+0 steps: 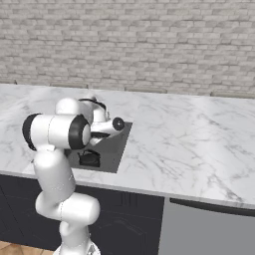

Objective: Open the cabinet, pick the kettle from the cabinet, and place it in the sink.

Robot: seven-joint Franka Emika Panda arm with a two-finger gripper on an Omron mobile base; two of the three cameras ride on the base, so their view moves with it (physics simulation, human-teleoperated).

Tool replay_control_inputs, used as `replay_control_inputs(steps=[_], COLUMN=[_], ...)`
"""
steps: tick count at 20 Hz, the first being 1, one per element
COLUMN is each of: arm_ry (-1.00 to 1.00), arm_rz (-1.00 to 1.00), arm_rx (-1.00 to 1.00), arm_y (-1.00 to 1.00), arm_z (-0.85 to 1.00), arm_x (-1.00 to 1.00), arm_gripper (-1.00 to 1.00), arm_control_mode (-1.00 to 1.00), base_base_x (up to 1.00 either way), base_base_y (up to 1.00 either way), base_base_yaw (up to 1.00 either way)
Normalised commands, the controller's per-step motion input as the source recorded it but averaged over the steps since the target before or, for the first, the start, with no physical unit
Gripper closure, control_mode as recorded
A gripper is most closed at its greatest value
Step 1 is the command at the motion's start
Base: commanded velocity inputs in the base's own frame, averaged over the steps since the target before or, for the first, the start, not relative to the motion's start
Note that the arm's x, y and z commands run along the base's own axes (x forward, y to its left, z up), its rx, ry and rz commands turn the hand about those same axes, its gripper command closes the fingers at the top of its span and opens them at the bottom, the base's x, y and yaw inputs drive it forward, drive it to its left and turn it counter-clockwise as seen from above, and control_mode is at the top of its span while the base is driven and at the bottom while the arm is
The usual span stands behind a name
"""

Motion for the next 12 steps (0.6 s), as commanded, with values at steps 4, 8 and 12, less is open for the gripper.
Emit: replay_control_inputs(steps=[4,8,12], arm_ry=[0.00,0.00,0.00], arm_rz=[-0.11,-0.09,-0.06], arm_rx=[-0.10,-0.08,-0.02], arm_y=[-0.15,-0.15,-0.15], arm_z=[0.46,0.46,0.47], arm_x=[-0.17,-0.24,-0.23], arm_gripper=[-1.00,-1.00,-1.00], arm_control_mode=[-1.00,-1.00,-1.00], base_base_x=[0.00,0.00,0.00], base_base_y=[0.00,0.00,0.00], base_base_yaw=[0.00,0.00,0.00])
